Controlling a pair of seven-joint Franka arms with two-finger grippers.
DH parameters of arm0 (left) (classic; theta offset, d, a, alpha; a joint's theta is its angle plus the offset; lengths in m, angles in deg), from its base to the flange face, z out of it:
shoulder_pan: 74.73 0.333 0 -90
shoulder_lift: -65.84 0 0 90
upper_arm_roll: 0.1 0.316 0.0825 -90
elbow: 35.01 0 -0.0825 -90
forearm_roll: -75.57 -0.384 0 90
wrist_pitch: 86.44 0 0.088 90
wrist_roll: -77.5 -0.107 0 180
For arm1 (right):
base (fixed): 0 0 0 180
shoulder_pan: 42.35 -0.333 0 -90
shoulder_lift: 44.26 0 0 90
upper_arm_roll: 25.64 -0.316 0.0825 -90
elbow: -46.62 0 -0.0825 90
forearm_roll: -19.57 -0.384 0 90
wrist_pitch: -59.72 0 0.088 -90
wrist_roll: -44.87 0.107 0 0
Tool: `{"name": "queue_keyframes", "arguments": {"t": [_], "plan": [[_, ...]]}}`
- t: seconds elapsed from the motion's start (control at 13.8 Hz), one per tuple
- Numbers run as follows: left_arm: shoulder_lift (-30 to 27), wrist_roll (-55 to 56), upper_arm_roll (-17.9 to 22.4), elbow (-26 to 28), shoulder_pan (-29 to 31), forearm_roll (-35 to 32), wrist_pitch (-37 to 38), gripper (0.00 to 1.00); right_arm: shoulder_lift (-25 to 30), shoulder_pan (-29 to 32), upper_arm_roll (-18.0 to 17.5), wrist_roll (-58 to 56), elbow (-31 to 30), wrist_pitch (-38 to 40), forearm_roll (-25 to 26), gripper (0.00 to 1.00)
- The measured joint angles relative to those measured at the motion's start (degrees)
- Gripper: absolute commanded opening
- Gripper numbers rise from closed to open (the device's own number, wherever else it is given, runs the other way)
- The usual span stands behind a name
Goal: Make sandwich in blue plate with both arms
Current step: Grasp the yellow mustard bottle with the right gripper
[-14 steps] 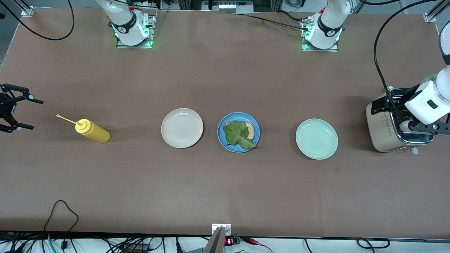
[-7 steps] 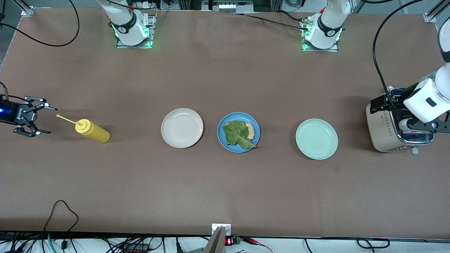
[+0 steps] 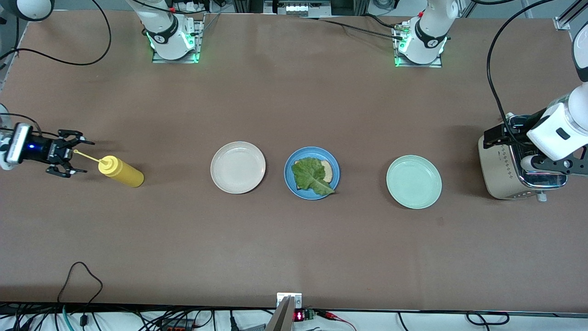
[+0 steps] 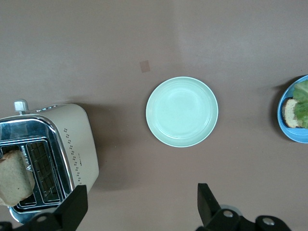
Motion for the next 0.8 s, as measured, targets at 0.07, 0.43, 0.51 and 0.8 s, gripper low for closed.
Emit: {"name": "queue_keyframes", "arguments": {"t": [0.07,0.43,0.51,0.8], "plan": [[0.00,0.00,0.00,0.01,0.00,0.00,0.00,1.00,-1.44,0.01,-0.16,-1.32,0.02,0.02,-0.98,1.00],[0.00,0.03,0.00,0.03,0.01,0.00,0.00,1.00,-6.06,-0.06,-2.74,-5.25,1.20,0.04,-3.49,1.00],[0.00,0.03,0.00,0.03,0.01,0.00,0.00,1.00,-6.58,-0.13,-3.33,-5.66,1.40,0.02,-4.09,1.00],[0.00,0.03,0.00,0.03,0.01,0.00,0.00,1.00,-8.13,-1.07,-4.17,-6.93,3.29,-0.02,-5.02,1.00]]}}
